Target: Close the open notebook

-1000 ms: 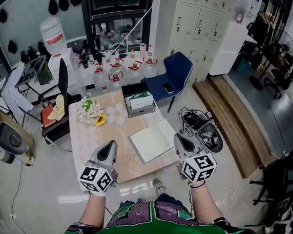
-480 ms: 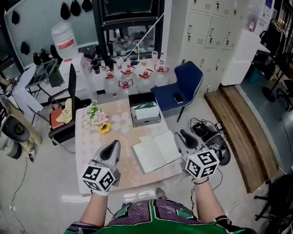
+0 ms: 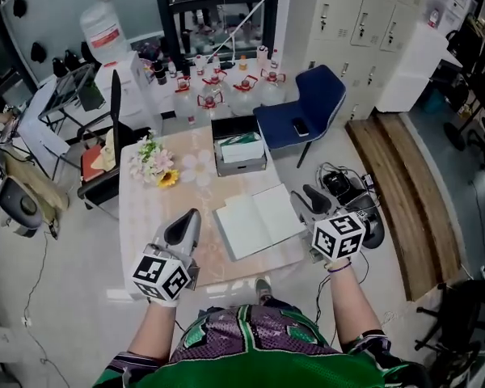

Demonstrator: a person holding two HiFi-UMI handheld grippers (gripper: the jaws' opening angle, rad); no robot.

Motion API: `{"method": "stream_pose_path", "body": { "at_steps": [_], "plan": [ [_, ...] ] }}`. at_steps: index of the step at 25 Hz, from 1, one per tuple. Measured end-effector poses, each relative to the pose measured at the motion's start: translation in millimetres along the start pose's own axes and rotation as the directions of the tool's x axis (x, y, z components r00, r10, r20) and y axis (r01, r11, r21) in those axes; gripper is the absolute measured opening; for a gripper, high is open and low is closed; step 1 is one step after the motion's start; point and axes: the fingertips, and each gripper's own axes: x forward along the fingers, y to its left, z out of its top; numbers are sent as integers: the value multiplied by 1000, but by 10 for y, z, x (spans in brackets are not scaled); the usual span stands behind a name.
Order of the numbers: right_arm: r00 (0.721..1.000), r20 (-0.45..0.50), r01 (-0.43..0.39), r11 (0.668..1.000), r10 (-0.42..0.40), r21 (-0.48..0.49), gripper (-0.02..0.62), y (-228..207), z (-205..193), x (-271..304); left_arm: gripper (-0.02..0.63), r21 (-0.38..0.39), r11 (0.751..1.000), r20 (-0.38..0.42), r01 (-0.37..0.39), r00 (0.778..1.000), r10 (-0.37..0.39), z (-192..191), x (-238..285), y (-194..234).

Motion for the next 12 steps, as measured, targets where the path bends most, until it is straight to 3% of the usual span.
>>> {"method": "stream_pose_path", "body": {
  "at_steps": [12],
  "plan": [
    [981, -193, -17, 995, 36, 102, 143, -481, -907, 185, 17, 2, 1000, -47, 11, 999, -11, -164, 322, -127]
  ]
}}
